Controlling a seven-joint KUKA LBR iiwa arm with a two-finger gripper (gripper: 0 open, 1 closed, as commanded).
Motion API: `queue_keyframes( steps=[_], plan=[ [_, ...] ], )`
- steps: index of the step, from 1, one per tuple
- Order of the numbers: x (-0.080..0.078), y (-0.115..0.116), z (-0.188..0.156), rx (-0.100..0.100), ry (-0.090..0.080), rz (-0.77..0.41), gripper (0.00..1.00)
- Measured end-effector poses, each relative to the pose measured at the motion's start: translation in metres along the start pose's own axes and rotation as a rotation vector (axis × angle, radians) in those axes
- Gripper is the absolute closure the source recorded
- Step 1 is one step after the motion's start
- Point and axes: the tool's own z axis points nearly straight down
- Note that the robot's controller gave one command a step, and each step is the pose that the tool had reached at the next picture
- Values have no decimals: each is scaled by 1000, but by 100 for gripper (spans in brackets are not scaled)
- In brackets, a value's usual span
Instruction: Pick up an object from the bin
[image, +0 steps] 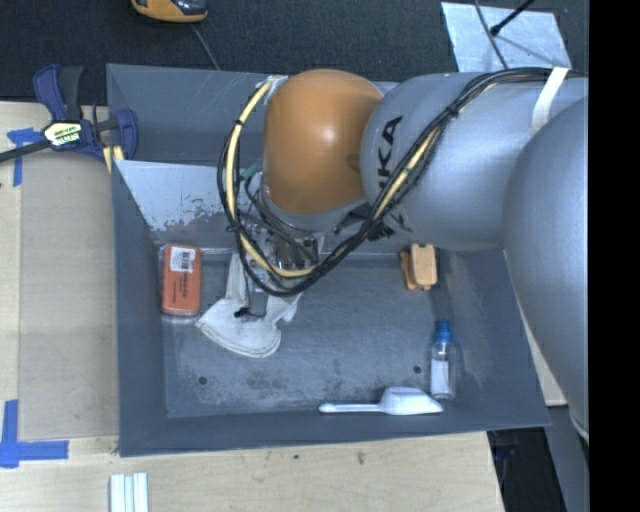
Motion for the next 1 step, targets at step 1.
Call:
queue_keyframes(
  steps=[1],
  plan=[
    [-2,-1,-5,-1,-8,3,0]
  ],
)
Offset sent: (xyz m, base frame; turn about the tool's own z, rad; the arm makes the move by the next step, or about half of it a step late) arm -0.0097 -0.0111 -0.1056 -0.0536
